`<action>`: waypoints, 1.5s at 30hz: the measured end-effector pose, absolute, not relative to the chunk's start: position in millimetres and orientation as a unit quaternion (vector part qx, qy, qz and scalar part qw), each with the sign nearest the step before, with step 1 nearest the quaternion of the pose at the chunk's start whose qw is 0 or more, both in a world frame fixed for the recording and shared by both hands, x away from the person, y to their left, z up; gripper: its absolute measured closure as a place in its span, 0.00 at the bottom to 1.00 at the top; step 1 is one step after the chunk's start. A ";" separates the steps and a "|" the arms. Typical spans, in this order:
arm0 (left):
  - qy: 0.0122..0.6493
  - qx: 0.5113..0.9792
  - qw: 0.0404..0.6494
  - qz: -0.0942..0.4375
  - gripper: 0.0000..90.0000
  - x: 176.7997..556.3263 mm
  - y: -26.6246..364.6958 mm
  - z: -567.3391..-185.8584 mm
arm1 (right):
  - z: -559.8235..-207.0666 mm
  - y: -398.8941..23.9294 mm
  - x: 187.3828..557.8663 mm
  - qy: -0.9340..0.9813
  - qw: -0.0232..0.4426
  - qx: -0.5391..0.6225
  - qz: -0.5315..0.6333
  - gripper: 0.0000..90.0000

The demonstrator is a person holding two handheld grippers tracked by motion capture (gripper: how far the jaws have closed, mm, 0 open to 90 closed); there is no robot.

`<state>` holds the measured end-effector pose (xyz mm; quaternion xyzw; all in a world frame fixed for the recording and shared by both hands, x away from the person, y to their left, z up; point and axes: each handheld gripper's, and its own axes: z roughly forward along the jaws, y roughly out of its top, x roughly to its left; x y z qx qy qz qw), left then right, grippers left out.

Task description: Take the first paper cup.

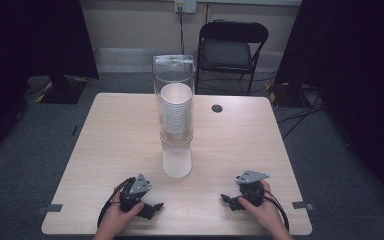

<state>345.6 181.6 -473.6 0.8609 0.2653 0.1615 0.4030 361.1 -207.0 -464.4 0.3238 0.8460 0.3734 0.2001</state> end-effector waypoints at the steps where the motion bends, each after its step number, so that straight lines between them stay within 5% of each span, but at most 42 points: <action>1: 0.265 0.861 0.403 0.162 0.08 345.6 181.6 -473.6 | -464.4 -207.0 361.1 0.846 0.200 0.324 0.373 0.09; 15: 0.266 0.861 0.402 0.162 0.08 345.6 181.6 -473.6 | -464.8 -199.4 358.8 0.838 0.209 0.341 0.372 0.09; 21: 0.266 0.861 0.402 0.162 0.08 345.6 181.5 -473.6 | -461.6 -189.6 360.4 0.834 0.207 0.345 0.378 0.19; 45: 0.266 0.861 0.402 0.162 0.08 345.7 181.6 -473.5 | -411.3 -98.9 389.4 0.805 0.195 0.318 0.462 0.19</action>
